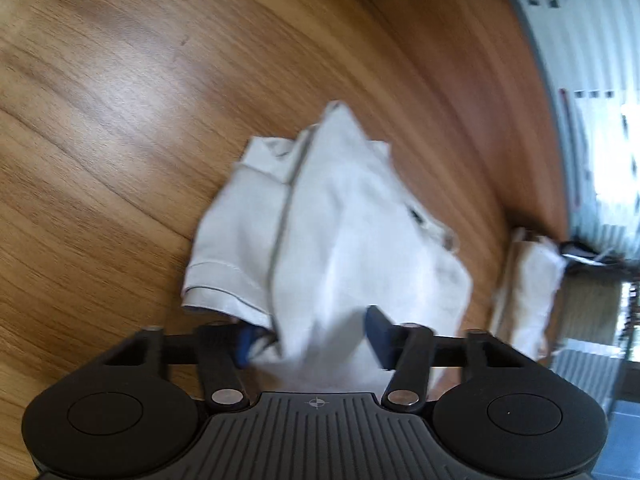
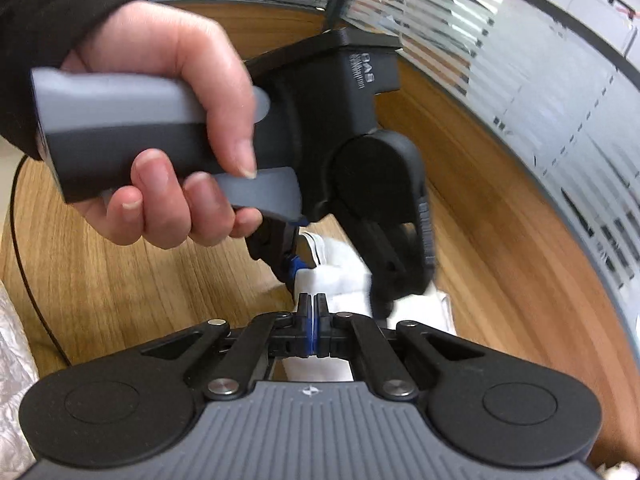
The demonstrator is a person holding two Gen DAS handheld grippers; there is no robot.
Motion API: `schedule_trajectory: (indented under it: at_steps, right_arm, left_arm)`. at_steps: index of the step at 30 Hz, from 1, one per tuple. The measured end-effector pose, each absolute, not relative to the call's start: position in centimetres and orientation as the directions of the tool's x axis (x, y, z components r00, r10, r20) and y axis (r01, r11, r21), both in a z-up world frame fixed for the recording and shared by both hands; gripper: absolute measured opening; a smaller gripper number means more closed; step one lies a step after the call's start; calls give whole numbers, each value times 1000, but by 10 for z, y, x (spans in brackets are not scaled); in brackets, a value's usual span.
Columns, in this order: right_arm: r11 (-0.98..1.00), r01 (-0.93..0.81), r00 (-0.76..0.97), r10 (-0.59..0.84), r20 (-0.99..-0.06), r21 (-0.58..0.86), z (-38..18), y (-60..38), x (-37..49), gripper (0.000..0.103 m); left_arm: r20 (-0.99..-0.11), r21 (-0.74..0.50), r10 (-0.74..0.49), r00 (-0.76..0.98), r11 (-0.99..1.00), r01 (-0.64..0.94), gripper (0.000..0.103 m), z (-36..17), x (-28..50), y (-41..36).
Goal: Fold clothes
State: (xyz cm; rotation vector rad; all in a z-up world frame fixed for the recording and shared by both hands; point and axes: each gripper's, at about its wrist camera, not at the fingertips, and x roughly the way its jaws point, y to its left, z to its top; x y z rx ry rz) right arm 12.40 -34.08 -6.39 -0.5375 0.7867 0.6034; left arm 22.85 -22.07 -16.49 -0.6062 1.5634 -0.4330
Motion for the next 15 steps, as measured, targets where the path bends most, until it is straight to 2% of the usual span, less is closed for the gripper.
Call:
schedule_trajectory:
  at_steps: [2,4,7,9,10,12,15]
  right_arm:
    - [728,-660,541,291,-790,-184,-64,-348,126,0]
    - [758,-635,532,285,-798,-152,-64,-359,129,3]
    - [820,-566,512,266,-817,-88,-65,-383,129,26]
    - [863,-503,507,247,-826,-51,-66,-403,128,46]
    - [882,-470,504,238,-830,-33,-66,-413,127,50]
    - [916,-401,497,220,-840,2,-67,-433,125,70]
    - [960,-277,487,186,-853,51,-77,-471,127,85]
  left_arm:
    - [-809,-583,-588,-17,805,-110,40,-167,228,-222]
    - [-830,-555,-558,-8,826,-95,24,-167,227,-223]
    - [-859,-511,-512,12,857,-65,17,-162,222,-225]
    - [-880,-476,-475,27,879,-33,14,-159,220,-227]
    - [-888,-459,-458,37,888,-21,14,-157,219,-226]
    - [-903,-426,-425,59,905,1,13,-152,218,-225]
    - [-922,-376,-378,86,926,43,13,-144,218,-216]
